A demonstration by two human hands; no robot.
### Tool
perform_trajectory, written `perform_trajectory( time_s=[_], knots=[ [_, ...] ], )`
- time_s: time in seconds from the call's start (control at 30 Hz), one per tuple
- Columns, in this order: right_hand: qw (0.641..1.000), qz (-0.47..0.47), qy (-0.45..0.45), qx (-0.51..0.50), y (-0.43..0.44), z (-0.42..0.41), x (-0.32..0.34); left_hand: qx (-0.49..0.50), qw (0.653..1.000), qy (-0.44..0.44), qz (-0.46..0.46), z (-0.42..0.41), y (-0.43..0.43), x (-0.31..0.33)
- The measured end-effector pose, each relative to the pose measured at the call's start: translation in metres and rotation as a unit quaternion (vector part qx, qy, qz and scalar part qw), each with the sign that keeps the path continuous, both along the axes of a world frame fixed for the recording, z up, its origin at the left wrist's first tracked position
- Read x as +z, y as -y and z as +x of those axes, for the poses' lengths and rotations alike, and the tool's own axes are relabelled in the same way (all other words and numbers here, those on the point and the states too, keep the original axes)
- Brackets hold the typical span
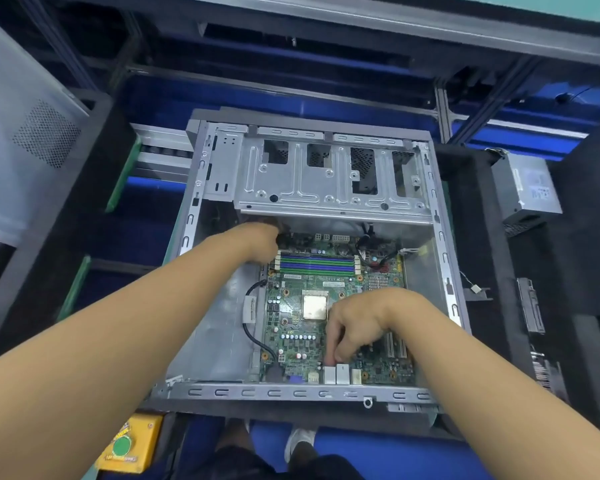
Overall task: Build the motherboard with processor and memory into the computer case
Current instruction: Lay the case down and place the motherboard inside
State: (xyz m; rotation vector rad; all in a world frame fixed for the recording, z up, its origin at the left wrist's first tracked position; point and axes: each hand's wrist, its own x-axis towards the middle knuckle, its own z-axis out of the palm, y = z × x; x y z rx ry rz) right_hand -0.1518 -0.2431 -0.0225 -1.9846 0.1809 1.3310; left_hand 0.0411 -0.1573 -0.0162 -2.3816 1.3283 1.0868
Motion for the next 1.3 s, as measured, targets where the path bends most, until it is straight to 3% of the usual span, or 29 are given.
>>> perform_trajectory(
  time_s=[0.17, 0.3, 0.63, 0.73, 0.83, 0.97, 1.07, 1.13, 1.2, 1.3],
  knots=[
    [0.999, -0.008, 0.021, -0.037, -0.004, -0.007, 0.007, -0.029, 0.995, -0.038, -0.089, -0.012, -0.026, 0.010],
    [0.996, -0.011, 0.035, -0.084, -0.008, -0.012, 0.007, -0.034, 0.998, 0.056, 0.020, -0.027, -0.047, 0.012],
    [0.996, -0.018, 0.040, -0.083, -0.010, -0.014, 0.006, 0.102, 0.982, 0.017, 0.155, -0.033, -0.065, 0.017],
    [0.996, -0.016, 0.037, -0.084, -0.011, -0.013, 0.008, 0.083, 0.980, 0.024, 0.181, -0.035, -0.069, 0.017],
    [0.996, -0.024, 0.038, -0.079, -0.010, -0.014, 0.012, -0.004, 0.983, 0.112, 0.148, -0.034, -0.063, 0.015],
    [0.992, -0.045, 0.069, -0.100, -0.009, -0.017, 0.020, -0.057, 0.980, 0.149, 0.117, -0.042, -0.052, 0.017],
    [0.980, -0.090, 0.107, -0.144, -0.004, -0.021, 0.024, -0.086, 0.990, 0.116, 0.011, -0.056, -0.031, 0.019],
    [0.976, -0.136, 0.114, -0.128, -0.003, -0.028, 0.024, -0.086, 0.990, 0.071, -0.081, -0.067, -0.017, 0.015],
    [0.981, -0.143, 0.097, -0.090, -0.004, -0.036, 0.022, -0.101, 0.978, 0.088, -0.159, -0.073, -0.006, 0.007],
    [0.984, -0.130, 0.089, -0.079, -0.007, -0.045, 0.020, -0.131, 0.972, 0.130, -0.148, -0.072, 0.006, -0.010]
  ],
)
